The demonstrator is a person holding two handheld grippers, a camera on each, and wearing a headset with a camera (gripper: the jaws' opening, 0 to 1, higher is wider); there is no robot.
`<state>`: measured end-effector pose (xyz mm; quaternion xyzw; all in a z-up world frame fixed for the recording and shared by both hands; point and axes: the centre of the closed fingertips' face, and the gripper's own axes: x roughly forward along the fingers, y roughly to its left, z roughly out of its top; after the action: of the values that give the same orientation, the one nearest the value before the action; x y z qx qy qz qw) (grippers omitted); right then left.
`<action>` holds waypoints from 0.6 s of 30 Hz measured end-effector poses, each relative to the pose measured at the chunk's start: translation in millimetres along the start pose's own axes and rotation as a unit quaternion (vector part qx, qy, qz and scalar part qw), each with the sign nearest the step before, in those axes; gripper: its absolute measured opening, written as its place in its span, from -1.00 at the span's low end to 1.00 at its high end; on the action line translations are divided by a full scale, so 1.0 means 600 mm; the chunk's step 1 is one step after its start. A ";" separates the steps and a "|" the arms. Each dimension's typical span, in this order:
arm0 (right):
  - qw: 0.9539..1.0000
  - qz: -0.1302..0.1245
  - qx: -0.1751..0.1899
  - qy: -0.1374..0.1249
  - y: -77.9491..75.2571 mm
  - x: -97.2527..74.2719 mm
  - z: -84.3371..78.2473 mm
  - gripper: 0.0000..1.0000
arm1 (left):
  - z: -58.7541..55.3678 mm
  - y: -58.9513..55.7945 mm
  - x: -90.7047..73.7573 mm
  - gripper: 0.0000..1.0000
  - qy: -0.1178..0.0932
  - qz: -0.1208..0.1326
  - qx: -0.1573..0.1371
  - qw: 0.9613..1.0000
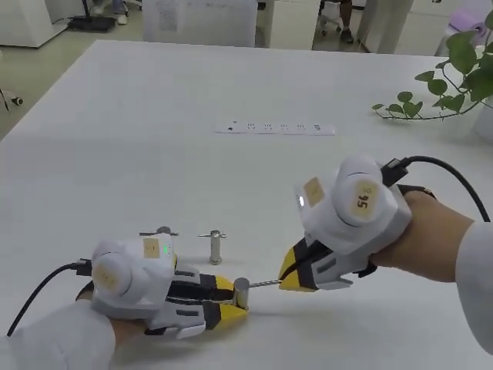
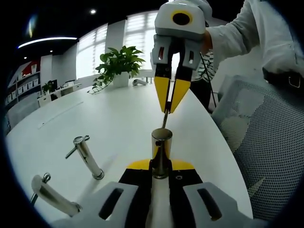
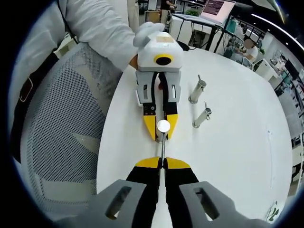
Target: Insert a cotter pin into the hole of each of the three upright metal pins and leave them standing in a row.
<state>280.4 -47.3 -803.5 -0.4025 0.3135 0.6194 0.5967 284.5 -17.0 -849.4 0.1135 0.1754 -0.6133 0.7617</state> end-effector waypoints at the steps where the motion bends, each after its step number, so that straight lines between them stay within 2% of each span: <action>1: 1.000 0.000 0.001 -0.001 0.000 -0.001 0.001 -0.93 | 0.000 0.000 0.000 -0.79 0.000 0.000 0.000 1.000; 18: 1.000 0.006 0.007 -0.009 0.002 0.008 -0.001 -0.93 | 0.000 0.000 0.002 -0.79 0.000 -0.002 -0.001 1.000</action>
<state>279.4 -45.4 -808.1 -0.3911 0.3151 0.6244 0.5982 285.0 -18.3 -849.7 0.1124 0.1762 -0.6144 0.7608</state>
